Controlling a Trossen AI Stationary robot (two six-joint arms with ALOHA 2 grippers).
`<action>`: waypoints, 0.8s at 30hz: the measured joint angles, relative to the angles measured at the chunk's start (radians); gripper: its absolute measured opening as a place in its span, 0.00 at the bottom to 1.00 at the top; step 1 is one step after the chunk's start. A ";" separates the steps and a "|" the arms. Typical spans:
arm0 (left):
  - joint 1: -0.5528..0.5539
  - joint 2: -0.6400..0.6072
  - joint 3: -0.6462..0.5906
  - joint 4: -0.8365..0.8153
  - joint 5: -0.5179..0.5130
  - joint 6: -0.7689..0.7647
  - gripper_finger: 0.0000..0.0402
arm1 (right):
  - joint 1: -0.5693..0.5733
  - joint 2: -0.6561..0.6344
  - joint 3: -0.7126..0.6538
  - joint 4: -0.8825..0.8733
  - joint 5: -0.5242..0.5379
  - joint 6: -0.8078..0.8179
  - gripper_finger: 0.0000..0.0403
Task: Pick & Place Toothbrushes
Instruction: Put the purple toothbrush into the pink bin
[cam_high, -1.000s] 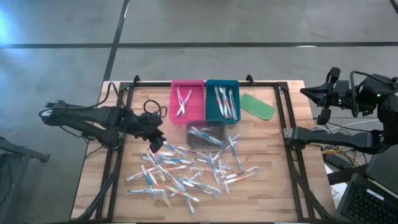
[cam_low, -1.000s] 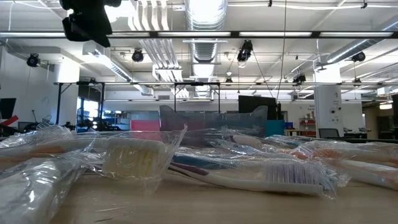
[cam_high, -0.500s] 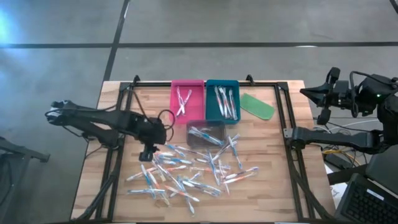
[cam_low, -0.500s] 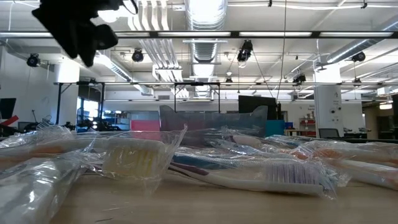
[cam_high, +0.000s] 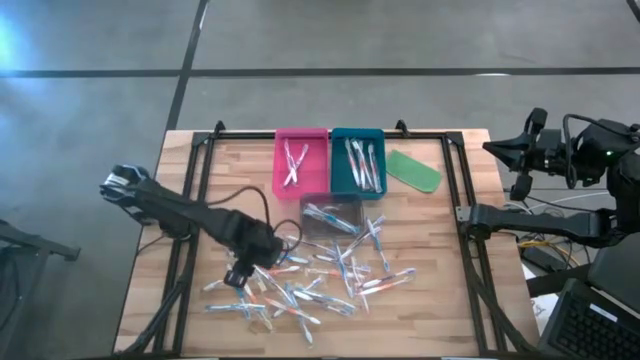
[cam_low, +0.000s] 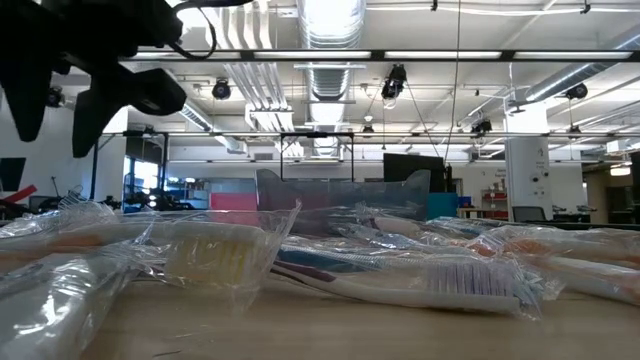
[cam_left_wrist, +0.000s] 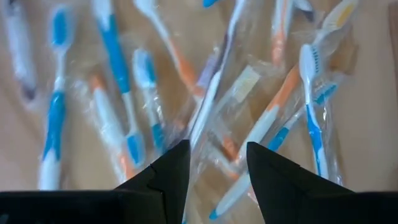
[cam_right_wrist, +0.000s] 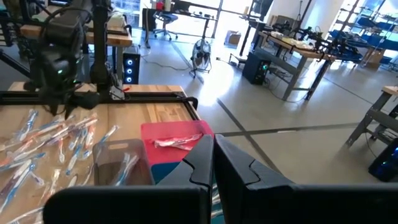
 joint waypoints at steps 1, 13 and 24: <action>-0.011 0.012 0.000 0.015 0.000 0.012 0.41 | 0.000 0.000 0.000 0.000 0.000 0.000 0.02; -0.051 0.173 0.000 0.157 -0.095 0.052 0.41 | 0.000 0.000 0.000 0.000 0.000 0.000 0.02; -0.071 0.263 0.000 0.166 -0.110 0.048 0.40 | 0.000 0.000 0.000 0.000 0.000 0.000 0.02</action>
